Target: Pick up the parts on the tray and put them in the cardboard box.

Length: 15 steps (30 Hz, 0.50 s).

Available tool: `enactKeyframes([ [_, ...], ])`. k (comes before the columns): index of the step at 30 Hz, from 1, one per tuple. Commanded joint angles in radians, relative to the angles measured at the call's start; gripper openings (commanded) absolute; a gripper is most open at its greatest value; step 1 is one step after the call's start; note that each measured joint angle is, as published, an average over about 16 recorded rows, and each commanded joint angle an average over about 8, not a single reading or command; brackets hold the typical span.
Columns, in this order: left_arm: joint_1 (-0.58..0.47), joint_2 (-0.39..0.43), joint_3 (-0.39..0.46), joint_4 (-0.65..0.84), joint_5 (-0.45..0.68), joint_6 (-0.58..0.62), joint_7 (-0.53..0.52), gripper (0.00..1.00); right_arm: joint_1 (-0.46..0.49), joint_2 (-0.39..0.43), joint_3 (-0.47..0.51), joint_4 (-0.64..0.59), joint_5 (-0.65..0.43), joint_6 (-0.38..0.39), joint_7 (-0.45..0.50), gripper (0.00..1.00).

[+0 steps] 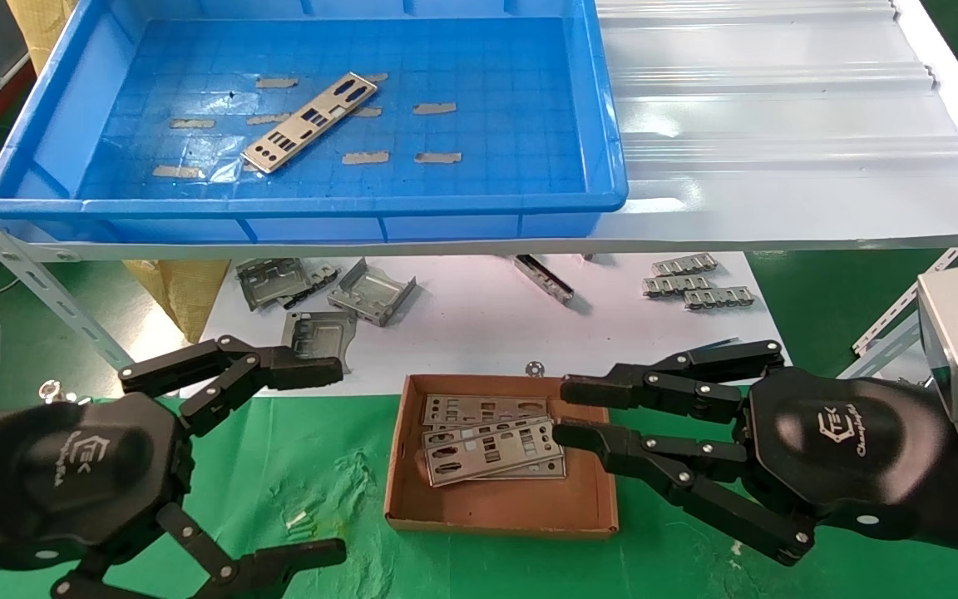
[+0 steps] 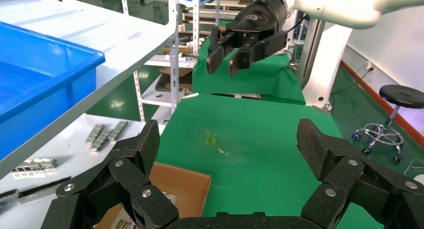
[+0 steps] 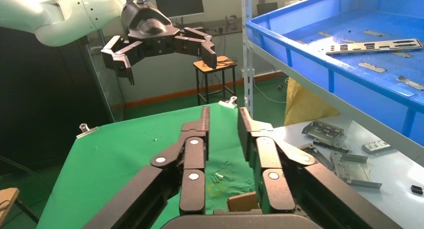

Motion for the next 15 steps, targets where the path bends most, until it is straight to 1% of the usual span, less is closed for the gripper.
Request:
enactKeyframes([
  [1, 0.000, 0.000, 0.000, 0.000, 0.000, 0.000, 0.000, 1.00, 0.000, 0.000, 0.000, 0.000, 0.000, 0.000, 0.000, 0.00],
  [15, 0.000, 0.000, 0.000, 0.000, 0.000, 0.000, 0.000, 1.00, 0.000, 0.000, 0.000, 0.000, 0.000, 0.000, 0.000, 0.00],
])
